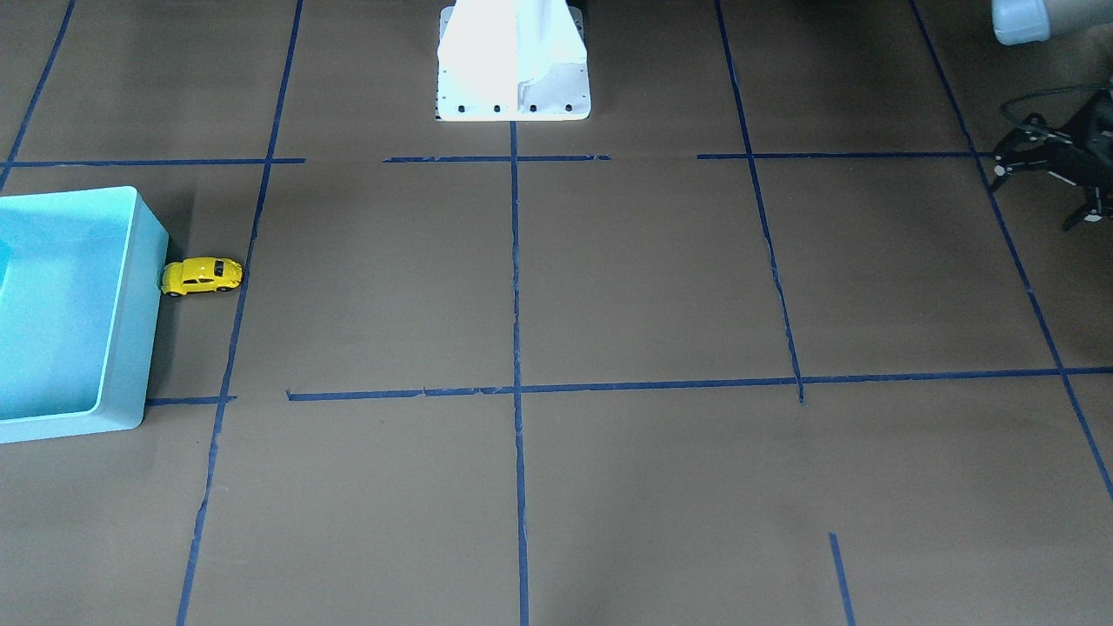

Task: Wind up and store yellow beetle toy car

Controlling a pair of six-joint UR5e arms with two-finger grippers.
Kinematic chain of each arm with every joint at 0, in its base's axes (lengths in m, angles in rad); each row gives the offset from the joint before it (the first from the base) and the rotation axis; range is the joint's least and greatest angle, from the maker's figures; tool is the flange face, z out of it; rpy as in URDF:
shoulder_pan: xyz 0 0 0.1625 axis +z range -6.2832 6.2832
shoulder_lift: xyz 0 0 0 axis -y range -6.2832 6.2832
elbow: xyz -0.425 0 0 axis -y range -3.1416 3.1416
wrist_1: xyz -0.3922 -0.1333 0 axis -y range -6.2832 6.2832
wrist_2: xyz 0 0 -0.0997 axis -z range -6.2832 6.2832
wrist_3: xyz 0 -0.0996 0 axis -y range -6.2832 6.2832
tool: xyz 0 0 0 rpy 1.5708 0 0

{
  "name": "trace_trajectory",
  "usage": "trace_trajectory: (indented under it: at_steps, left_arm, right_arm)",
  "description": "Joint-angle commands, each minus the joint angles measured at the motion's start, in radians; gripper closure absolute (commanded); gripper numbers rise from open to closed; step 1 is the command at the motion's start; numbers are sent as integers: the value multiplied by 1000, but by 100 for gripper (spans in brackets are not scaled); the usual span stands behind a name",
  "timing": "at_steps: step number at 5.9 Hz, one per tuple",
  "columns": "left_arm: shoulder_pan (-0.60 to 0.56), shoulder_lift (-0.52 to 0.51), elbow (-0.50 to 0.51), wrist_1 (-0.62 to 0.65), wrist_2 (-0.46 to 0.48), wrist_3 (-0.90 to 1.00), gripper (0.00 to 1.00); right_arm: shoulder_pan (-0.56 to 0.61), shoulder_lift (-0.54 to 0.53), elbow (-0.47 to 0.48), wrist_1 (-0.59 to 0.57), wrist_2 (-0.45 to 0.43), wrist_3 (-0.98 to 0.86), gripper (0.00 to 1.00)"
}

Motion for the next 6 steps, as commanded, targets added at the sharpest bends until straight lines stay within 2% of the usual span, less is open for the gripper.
trace_trajectory:
  at_steps: [1,2,3,4,5,6]
  left_arm:
    - [-153,4,95,24,-103,-3,0]
    - [-176,1,118,73,-76,-2,0]
    - [-181,0,120,82,-4,-5,0]
    - [-207,-6,114,125,-4,-106,0]
    - [-207,-2,102,148,-4,-168,0]
    - [-213,15,124,147,-5,-167,0]
  right_arm:
    - [-103,69,24,1,4,-11,0]
    - [-116,98,38,3,33,-11,0]
    - [-190,112,41,47,50,-18,0]
    - [-262,120,42,143,30,-16,0]
    - [-322,146,45,167,6,-18,0]
    - [-352,146,50,237,-2,-19,0]
